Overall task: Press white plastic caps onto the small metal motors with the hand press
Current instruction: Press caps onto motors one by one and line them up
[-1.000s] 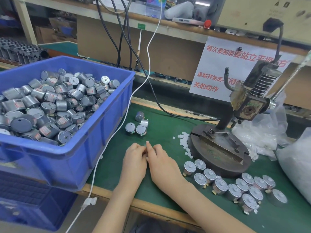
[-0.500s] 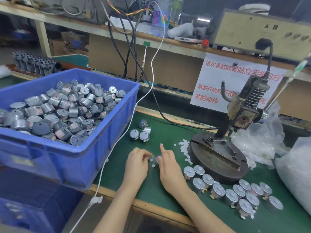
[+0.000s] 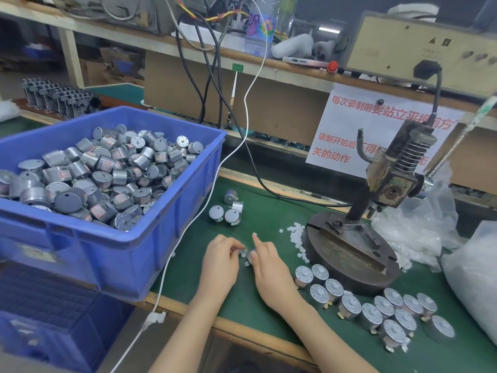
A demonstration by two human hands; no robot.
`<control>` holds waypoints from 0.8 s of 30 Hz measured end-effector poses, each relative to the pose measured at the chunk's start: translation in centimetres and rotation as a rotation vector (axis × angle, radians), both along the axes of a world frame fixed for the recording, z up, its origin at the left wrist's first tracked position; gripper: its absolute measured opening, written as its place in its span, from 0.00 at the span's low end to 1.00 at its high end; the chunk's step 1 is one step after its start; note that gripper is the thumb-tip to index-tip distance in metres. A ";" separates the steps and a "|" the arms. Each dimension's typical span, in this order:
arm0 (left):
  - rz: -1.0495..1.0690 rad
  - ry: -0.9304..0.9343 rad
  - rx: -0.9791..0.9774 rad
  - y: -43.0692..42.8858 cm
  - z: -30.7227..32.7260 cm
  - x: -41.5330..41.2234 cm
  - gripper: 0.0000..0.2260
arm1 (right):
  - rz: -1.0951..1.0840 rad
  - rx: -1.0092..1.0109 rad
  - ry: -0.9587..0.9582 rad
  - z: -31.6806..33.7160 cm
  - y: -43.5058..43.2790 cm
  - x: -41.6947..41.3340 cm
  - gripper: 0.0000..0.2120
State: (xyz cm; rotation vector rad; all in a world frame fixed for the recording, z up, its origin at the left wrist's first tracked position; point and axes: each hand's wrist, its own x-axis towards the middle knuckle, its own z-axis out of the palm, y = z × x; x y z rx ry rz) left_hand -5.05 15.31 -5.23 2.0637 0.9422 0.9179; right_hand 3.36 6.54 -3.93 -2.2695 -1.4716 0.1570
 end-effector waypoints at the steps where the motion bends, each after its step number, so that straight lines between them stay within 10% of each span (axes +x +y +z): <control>1: 0.000 0.001 -0.002 0.0 0.0 0.0 0.08 | 0.005 0.006 0.004 0.0 0.0 0.0 0.23; 24: 0.025 0.020 -0.024 0.2 0.1 0.2 0.09 | 0.070 -0.065 -0.249 -0.8 1.2 -0.9 0.25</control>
